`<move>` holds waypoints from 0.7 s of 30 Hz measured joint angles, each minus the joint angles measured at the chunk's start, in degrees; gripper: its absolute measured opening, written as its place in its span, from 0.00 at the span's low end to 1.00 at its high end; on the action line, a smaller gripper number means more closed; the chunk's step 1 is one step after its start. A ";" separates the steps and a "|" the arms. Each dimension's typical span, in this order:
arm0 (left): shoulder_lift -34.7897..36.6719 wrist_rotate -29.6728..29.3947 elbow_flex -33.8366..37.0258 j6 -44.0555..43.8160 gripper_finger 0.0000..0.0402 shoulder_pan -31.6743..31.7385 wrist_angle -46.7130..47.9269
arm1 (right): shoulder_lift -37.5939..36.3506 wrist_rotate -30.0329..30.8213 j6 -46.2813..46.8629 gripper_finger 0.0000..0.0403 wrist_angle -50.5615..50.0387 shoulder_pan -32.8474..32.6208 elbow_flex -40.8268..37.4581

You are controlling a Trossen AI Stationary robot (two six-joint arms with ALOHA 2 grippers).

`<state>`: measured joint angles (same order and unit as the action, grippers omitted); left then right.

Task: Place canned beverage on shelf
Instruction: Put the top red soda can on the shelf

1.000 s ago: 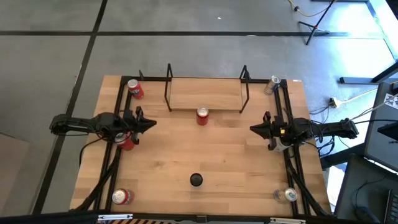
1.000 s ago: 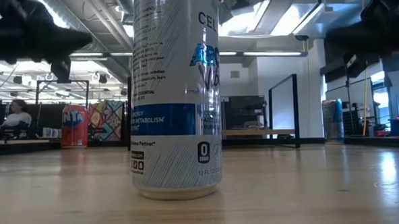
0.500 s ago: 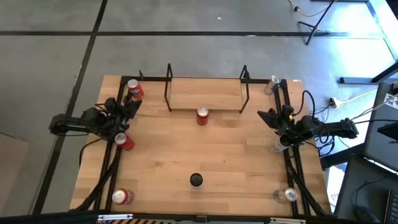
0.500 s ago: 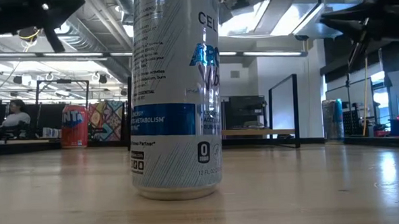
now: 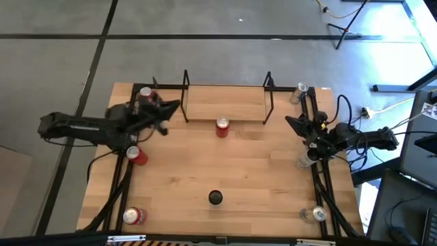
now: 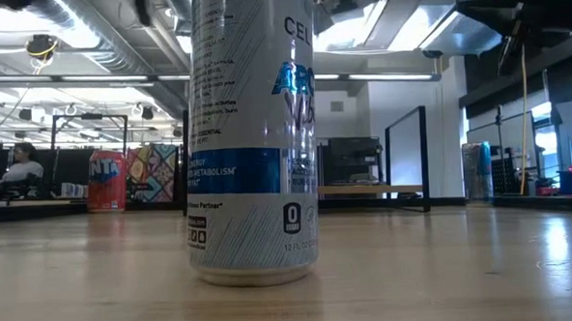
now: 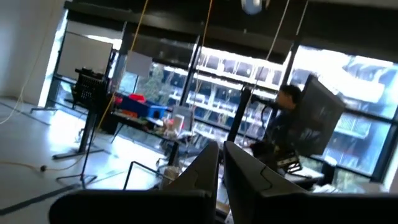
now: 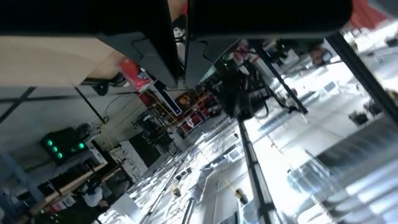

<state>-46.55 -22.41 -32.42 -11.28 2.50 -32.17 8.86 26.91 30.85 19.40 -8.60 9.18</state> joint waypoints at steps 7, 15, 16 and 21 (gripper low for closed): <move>-12.58 -2.65 -14.19 -0.99 0.10 3.15 7.67 | 0.87 -2.78 -7.92 0.05 0.02 0.00 3.63; -23.31 3.74 -33.36 -7.76 0.44 6.71 39.39 | 0.87 -3.20 -13.26 0.05 -1.92 0.00 5.75; -24.86 5.24 -35.37 -8.15 0.48 7.30 41.97 | 0.87 -3.42 -13.22 0.05 -3.11 0.00 5.97; -32.89 12.96 -44.92 -8.20 0.70 10.59 54.09 | 0.87 -3.15 -13.19 0.05 -7.65 0.00 6.94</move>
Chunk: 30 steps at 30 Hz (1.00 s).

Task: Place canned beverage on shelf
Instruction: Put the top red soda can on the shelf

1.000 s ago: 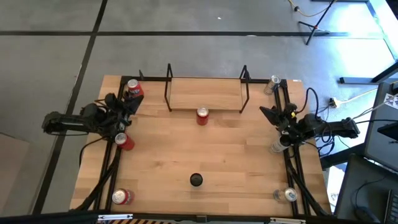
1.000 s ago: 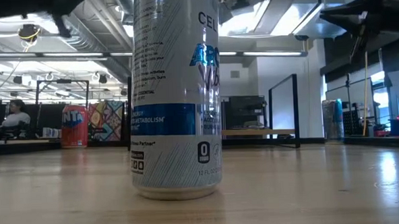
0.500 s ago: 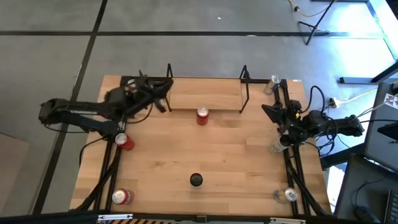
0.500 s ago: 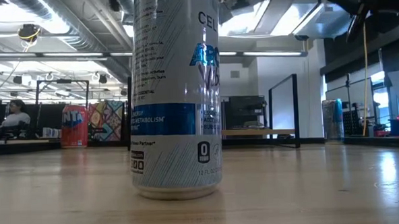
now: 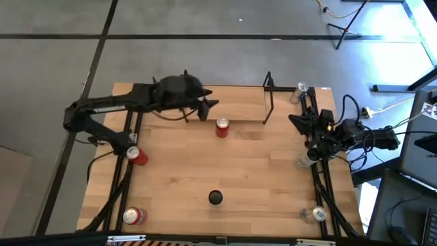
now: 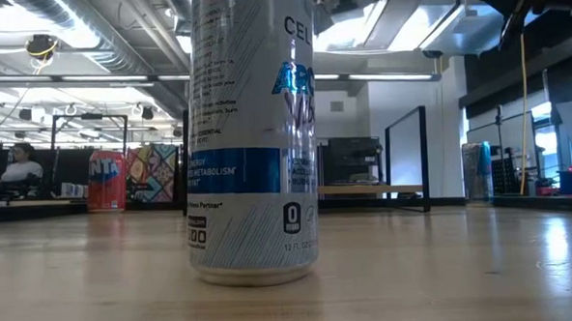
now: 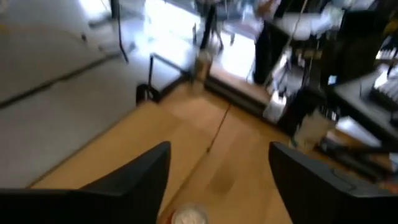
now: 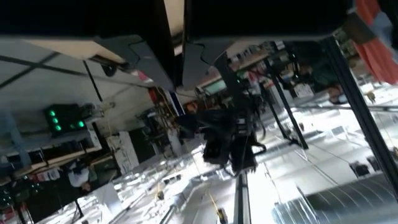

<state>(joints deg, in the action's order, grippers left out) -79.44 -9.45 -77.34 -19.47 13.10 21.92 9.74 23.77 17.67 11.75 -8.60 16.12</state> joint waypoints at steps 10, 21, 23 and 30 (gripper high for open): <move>-10.98 2.56 -6.42 13.42 0.83 -1.49 5.99 | 0.02 1.41 -0.08 0.05 -0.33 -0.02 0.02; -18.02 10.31 -6.38 12.64 0.81 -1.24 9.48 | 0.02 2.65 -0.02 0.05 -1.44 0.00 0.02; -18.61 9.54 -6.38 12.60 0.81 -0.83 9.78 | 0.02 2.65 0.00 0.05 -1.44 -0.01 0.02; -21.84 8.26 -6.34 14.49 0.81 1.62 10.01 | 0.02 2.63 0.01 0.05 -2.42 -0.02 0.02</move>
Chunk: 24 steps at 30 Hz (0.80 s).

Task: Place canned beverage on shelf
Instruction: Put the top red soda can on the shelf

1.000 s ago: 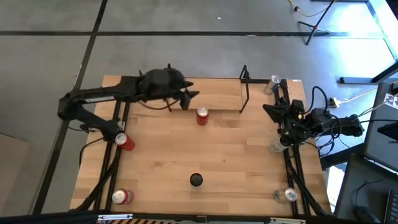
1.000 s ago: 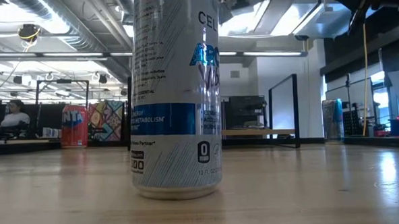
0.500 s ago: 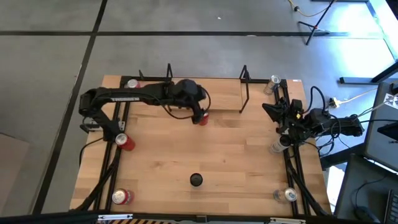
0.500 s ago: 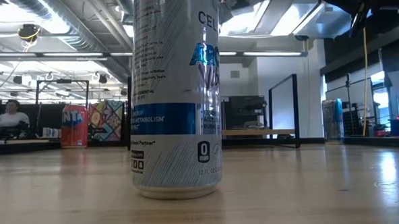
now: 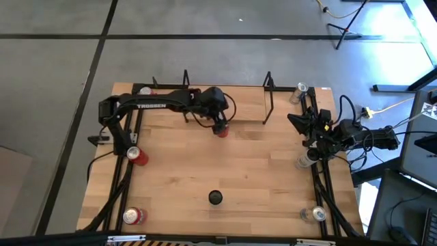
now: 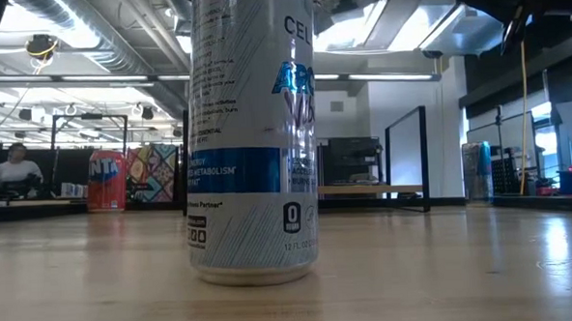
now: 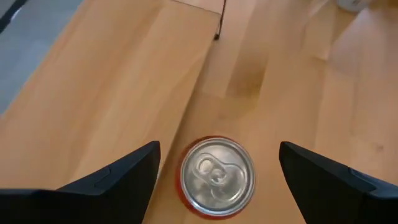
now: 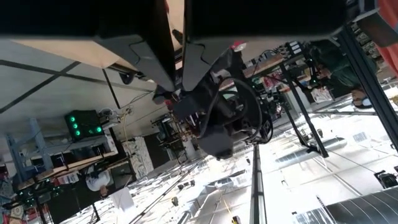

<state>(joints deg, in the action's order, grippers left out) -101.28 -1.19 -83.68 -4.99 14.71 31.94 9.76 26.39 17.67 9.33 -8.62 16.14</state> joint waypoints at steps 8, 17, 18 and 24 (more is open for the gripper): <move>-3.43 1.64 0.00 3.12 0.81 -0.08 0.77 | 0.00 0.00 0.02 0.05 -0.73 0.02 0.00; -6.42 3.30 0.02 4.88 0.81 -0.04 1.87 | 0.00 -0.02 0.02 0.05 -1.98 0.00 0.00; -6.95 3.41 0.02 5.20 0.81 -0.08 1.90 | 0.00 -0.02 0.04 0.05 -2.02 0.00 0.00; -7.80 2.56 -0.04 5.65 0.73 -0.11 1.76 | 0.00 -0.02 0.02 0.05 -3.07 0.00 -0.01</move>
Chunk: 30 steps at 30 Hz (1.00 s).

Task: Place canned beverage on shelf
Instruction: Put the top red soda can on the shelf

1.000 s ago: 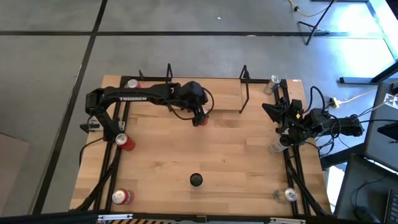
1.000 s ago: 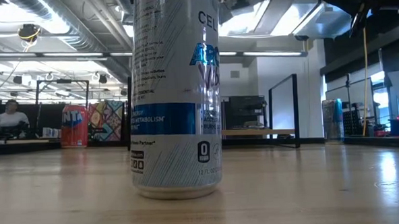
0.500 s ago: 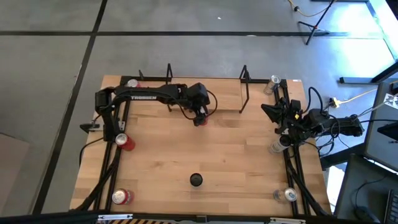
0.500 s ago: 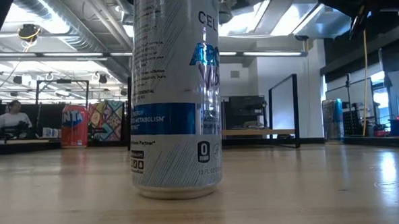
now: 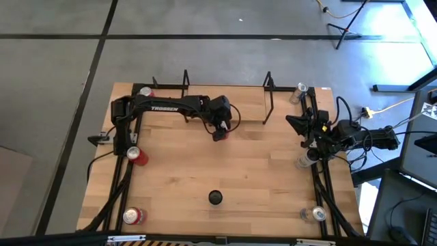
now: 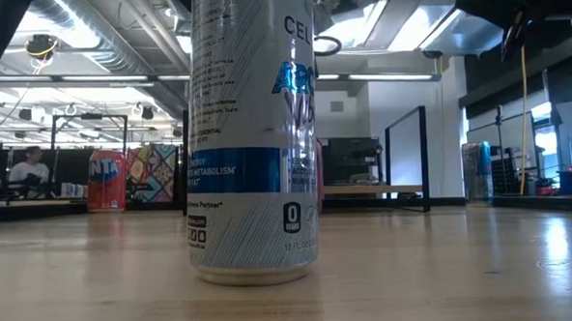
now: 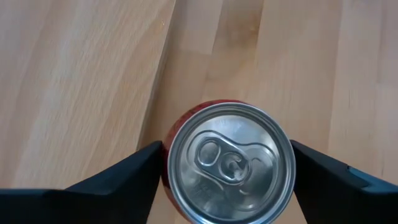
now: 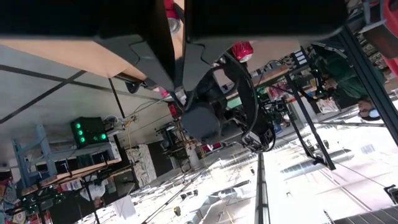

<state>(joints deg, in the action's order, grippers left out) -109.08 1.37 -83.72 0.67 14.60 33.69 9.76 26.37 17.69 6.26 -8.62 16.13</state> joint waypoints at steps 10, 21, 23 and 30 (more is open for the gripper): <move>2.94 -1.08 -1.77 -0.41 0.63 -0.01 7.37 | 0.00 0.00 0.00 0.05 -0.15 0.00 -0.01; 8.19 -6.84 -17.83 1.07 0.63 4.17 22.94 | 0.06 2.55 0.43 0.05 -0.18 0.00 0.00; 8.92 -6.94 -18.35 1.00 0.63 6.61 23.75 | 0.24 3.70 0.45 0.05 -0.24 0.00 0.00; 7.89 -6.79 -18.23 0.59 0.63 14.27 26.11 | 0.26 4.98 0.04 0.05 -0.44 0.02 -0.01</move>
<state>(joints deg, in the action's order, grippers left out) -101.19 -5.42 -101.95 1.26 28.88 59.81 10.02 31.35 17.74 5.83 -8.60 16.12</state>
